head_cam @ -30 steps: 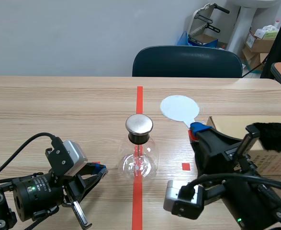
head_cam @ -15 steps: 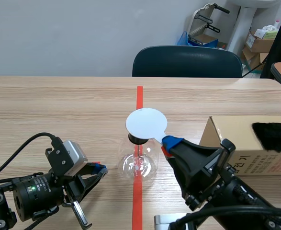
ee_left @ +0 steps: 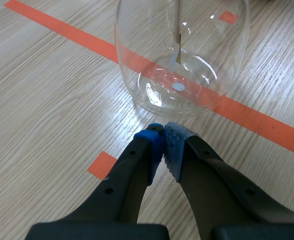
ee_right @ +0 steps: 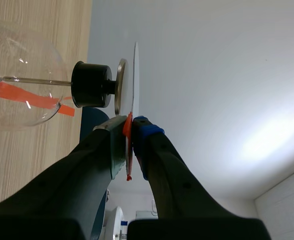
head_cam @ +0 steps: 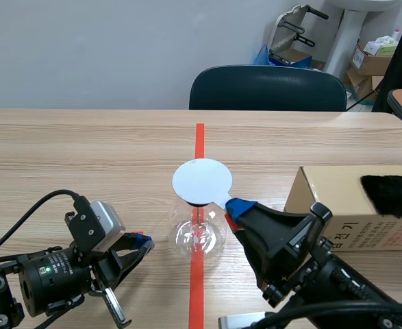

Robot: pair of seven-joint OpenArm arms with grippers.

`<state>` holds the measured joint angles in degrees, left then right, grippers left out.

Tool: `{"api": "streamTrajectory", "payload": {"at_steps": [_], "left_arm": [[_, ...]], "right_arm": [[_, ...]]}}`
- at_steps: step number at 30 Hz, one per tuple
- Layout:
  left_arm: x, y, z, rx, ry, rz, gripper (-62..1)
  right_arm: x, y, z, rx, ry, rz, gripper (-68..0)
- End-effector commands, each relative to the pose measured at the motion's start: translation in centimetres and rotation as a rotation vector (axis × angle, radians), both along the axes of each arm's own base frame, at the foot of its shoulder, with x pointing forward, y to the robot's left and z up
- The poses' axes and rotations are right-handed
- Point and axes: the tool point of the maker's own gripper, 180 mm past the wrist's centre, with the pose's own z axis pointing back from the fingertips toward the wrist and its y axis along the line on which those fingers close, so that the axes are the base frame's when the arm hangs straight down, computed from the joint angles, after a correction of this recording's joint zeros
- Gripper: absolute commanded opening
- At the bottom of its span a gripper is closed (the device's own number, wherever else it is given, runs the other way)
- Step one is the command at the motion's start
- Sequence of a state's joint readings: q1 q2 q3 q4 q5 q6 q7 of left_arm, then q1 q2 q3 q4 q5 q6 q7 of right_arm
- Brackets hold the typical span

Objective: Do the electroscope experiment

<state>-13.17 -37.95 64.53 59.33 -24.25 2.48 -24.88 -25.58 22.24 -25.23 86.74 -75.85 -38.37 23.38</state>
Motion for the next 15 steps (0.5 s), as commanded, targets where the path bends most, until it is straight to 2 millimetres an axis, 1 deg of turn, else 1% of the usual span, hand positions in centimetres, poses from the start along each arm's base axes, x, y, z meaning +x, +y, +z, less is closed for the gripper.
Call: {"api": "streamTrajectory", "payload": {"at_steps": [1,11,15], "left_arm": [[0.11,-0.48,0.62,-0.022,-0.013,-0.006,-58.2],[0.12,-0.39,0.61,-0.02,-0.013,-0.005,-58.2],[0.13,-0.39,0.62,-0.02,-0.014,-0.005,-58.2]], "right_arm": [[0.49,-0.01,0.92,0.01,-0.034,-0.001,-66.7],[0.55,-0.07,0.93,0.011,-0.034,-0.005,-66.7],[1.06,-0.59,1.01,0.015,-0.035,-0.046,-66.7]]}}
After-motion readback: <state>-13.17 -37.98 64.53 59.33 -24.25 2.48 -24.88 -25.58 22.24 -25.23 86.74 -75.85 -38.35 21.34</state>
